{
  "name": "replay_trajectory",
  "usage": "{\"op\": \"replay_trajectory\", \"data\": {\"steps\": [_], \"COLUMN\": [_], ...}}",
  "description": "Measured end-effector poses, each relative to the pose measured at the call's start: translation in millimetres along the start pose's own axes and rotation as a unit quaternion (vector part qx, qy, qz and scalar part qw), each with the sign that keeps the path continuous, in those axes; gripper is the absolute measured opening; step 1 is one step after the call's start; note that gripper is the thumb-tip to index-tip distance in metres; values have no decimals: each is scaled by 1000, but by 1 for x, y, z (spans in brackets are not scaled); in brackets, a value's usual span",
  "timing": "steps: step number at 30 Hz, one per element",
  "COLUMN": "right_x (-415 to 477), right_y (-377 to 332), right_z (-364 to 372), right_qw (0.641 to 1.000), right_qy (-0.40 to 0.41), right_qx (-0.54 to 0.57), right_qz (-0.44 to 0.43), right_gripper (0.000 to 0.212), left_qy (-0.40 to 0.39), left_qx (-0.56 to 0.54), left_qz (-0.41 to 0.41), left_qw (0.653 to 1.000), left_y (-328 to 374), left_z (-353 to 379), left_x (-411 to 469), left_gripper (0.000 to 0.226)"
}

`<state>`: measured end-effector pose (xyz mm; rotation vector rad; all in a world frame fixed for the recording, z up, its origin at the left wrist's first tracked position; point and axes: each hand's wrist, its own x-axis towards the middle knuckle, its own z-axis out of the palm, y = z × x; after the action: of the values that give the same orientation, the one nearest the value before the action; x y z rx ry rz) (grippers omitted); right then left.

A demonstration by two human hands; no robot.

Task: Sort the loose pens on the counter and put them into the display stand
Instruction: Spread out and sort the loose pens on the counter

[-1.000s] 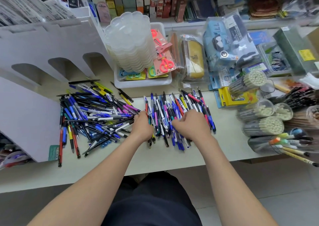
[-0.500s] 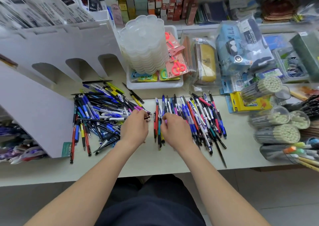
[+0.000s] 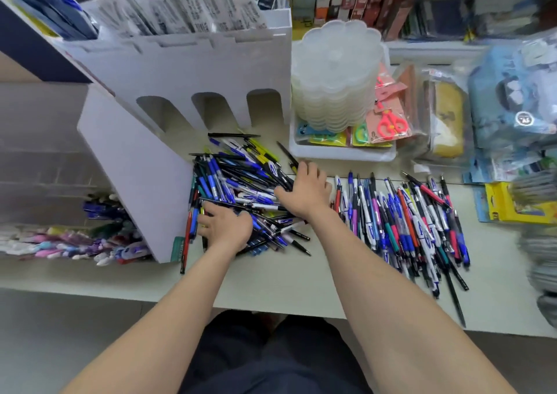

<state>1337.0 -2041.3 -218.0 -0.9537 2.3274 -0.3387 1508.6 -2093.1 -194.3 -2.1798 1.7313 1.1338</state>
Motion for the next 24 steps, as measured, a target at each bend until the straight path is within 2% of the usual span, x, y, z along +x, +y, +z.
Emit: {"op": "replay_trajectory", "data": {"steps": [4, 8, 9, 11, 15, 17, 20, 24], "right_x": [-5, -16, -18, -18, -9, -4, -2, -10], "right_y": [-20, -31, -34, -41, -58, -65, -68, -65], "right_z": [19, 30, 31, 30, 32, 37, 47, 61], "right_qw": [998, 998, 998, 998, 999, 999, 998, 996], "right_qy": [-52, -20, -3, 23, -2, -3, 19, 33], "right_qx": [37, 42, 33, 35, 8, -32, -64, -88], "right_qz": [18, 47, 45, 39, 33, 26, 21, -3], "right_gripper": [96, 68, 67, 80, 128, 138, 128, 100], "left_qy": [8, 17, 23, 28, 25, 22, 10, -54], "left_qx": [-25, -61, -69, -81, -102, -113, -136, -118], "left_qz": [8, 27, 30, 25, 1, -2, 34, 75], "left_qw": [1000, 998, 997, 996, 994, 993, 990, 989], "left_y": [-1, 0, 0, 1, 6, 11, 17, 16], "left_z": [1, -1, -1, -4, -13, -18, -26, -24], "left_x": [17, 29, 31, 34, 51, 56, 59, 64], "left_gripper": [80, 66, 64, 61, 49, 52, 64, 56]}}
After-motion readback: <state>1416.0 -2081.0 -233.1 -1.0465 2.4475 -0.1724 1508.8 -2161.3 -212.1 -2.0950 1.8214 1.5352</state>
